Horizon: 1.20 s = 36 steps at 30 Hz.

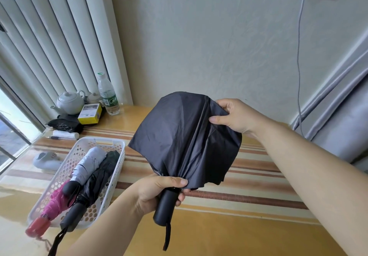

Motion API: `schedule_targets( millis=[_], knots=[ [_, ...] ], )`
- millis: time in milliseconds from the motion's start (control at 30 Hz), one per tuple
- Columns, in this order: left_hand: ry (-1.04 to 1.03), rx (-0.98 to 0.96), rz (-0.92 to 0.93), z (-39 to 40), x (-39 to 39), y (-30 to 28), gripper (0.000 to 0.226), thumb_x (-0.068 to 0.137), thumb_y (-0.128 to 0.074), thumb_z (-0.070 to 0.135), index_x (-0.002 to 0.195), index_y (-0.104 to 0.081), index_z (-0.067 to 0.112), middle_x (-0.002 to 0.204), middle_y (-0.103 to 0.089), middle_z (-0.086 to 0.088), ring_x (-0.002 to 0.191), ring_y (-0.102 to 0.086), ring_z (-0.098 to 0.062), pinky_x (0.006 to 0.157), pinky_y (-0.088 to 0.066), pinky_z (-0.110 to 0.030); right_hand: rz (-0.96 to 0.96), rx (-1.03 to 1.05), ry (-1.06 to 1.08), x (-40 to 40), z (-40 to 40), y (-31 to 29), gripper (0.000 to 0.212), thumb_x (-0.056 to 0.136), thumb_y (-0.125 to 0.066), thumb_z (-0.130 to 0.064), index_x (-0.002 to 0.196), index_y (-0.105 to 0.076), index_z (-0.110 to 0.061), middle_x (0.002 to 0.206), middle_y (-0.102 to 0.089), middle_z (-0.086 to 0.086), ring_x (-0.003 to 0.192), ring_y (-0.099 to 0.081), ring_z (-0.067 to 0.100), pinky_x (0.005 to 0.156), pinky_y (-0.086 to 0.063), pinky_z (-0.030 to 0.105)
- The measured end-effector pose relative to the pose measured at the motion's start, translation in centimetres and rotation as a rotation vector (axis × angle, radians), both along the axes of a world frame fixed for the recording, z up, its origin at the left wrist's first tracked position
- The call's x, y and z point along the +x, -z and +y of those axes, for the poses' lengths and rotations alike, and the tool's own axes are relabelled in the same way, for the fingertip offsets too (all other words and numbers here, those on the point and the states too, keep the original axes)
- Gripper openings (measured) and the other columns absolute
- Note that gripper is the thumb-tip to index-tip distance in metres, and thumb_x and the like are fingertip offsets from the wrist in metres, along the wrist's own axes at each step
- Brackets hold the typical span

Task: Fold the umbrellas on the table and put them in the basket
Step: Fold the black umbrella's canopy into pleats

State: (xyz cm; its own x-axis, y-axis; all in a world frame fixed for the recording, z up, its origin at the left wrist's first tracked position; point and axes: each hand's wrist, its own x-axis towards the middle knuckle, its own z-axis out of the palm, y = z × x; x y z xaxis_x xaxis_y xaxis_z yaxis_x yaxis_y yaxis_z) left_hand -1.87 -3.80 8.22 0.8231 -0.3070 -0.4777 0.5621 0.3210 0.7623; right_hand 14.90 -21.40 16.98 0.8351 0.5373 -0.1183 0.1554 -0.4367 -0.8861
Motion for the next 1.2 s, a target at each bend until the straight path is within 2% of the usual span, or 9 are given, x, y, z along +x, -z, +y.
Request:
schedule_targets(
  millis=[167, 233, 333, 467, 600, 800, 1033, 1133, 1200],
  knots=[
    [-0.046, 0.071, -0.008, 0.0, 0.1, -0.2, 0.025, 0.059, -0.077, 0.008, 0.073, -0.058, 0.0, 0.052, -0.048, -0.009, 0.045, -0.045, -0.018, 0.05, -0.041, -0.027, 0.111, -0.005, 0.0, -0.1, -0.8, -0.6, 0.022, 0.087, -0.063, 0.003, 0.092, -0.067, -0.018, 0.09, -0.07, 0.002, 0.077, -0.066, 0.012, 0.08, -0.055, 0.027],
    [-0.086, 0.104, -0.024, -0.1, 0.1, -0.4, 0.019, 0.061, -0.075, 0.007, 0.071, -0.059, 0.002, 0.051, -0.048, -0.008, 0.043, -0.042, -0.016, 0.048, -0.039, -0.025, 0.154, -0.012, 0.052, -0.4, -0.9, -0.8, 0.005, 0.088, -0.068, -0.011, 0.089, -0.069, -0.015, 0.089, -0.072, 0.004, 0.079, -0.066, 0.016, 0.08, -0.054, 0.03],
    [-0.072, 0.14, -0.083, -0.6, 0.0, -0.7, 0.023, 0.062, -0.077, 0.017, 0.05, -0.058, 0.014, 0.046, -0.046, -0.004, 0.039, -0.04, -0.012, 0.047, -0.037, -0.022, 0.041, 0.011, 0.15, -0.2, -1.1, -0.8, 0.022, 0.088, -0.068, -0.033, 0.072, -0.068, -0.018, 0.073, -0.069, -0.002, 0.068, -0.061, 0.01, 0.069, -0.048, 0.024],
    [-0.11, 0.159, -0.108, -1.0, 0.3, -0.4, 0.029, 0.048, -0.084, 0.021, 0.061, -0.06, 0.01, 0.048, -0.045, -0.005, 0.04, -0.04, -0.014, 0.045, -0.038, -0.023, -0.117, 0.179, 0.132, -0.1, -1.3, -0.5, 0.023, 0.087, -0.069, -0.015, 0.066, -0.063, -0.011, 0.065, -0.06, -0.001, 0.062, -0.052, 0.009, 0.064, -0.043, 0.023],
    [-0.116, 0.159, -0.112, -0.7, 0.4, -0.2, 0.027, 0.045, -0.083, 0.018, 0.059, -0.062, 0.01, 0.046, -0.042, -0.007, 0.041, -0.038, -0.016, 0.046, -0.037, -0.025, 0.017, 0.383, 0.043, 0.1, -1.9, -0.9, 0.016, 0.088, -0.062, 0.001, 0.082, -0.068, -0.012, 0.072, -0.071, -0.01, 0.069, -0.065, 0.002, 0.074, -0.052, 0.018],
    [-0.198, 0.113, -0.115, 0.4, 0.4, 0.8, 0.033, 0.043, -0.081, 0.013, 0.054, -0.05, 0.01, 0.048, -0.036, -0.005, 0.04, -0.036, -0.017, 0.044, -0.036, -0.026, 0.341, -0.157, -0.176, 0.8, -5.6, -1.2, 0.017, 0.088, -0.059, -0.032, 0.091, -0.07, -0.019, 0.092, -0.073, -0.005, 0.088, -0.065, 0.01, 0.09, -0.047, 0.029],
    [-0.241, 0.135, -0.092, 1.0, 0.5, 1.9, 0.039, 0.041, -0.08, 0.022, 0.044, -0.042, 0.014, 0.045, -0.036, -0.004, 0.043, -0.033, -0.018, 0.046, -0.035, -0.024, 0.108, 0.146, 0.048, 1.3, -5.5, -0.6, 0.022, 0.082, -0.063, 0.012, 0.074, -0.06, -0.008, 0.069, -0.063, 0.001, 0.069, -0.057, 0.013, 0.069, -0.05, 0.015],
    [-0.244, 0.117, -0.071, 1.0, 0.3, 2.2, 0.04, 0.037, -0.082, 0.024, 0.043, -0.043, 0.015, 0.045, -0.035, -0.004, 0.044, -0.034, -0.018, 0.045, -0.038, -0.022, 0.22, 0.369, 0.143, 1.0, -4.8, -0.7, 0.029, 0.084, -0.056, 0.018, 0.088, -0.055, -0.01, 0.08, -0.06, 0.006, 0.074, -0.058, 0.014, 0.07, -0.05, 0.017],
    [-0.249, 0.096, -0.066, 0.9, 0.3, 2.2, 0.052, 0.031, -0.09, 0.029, 0.045, -0.042, 0.015, 0.045, -0.035, -0.004, 0.045, -0.035, -0.018, 0.046, -0.04, -0.023, 0.366, 0.446, 0.205, 0.9, -4.4, -0.2, 0.019, 0.089, -0.06, 0.004, 0.099, -0.056, -0.012, 0.086, -0.063, 0.008, 0.075, -0.061, 0.014, 0.07, -0.053, 0.019]
  ],
)
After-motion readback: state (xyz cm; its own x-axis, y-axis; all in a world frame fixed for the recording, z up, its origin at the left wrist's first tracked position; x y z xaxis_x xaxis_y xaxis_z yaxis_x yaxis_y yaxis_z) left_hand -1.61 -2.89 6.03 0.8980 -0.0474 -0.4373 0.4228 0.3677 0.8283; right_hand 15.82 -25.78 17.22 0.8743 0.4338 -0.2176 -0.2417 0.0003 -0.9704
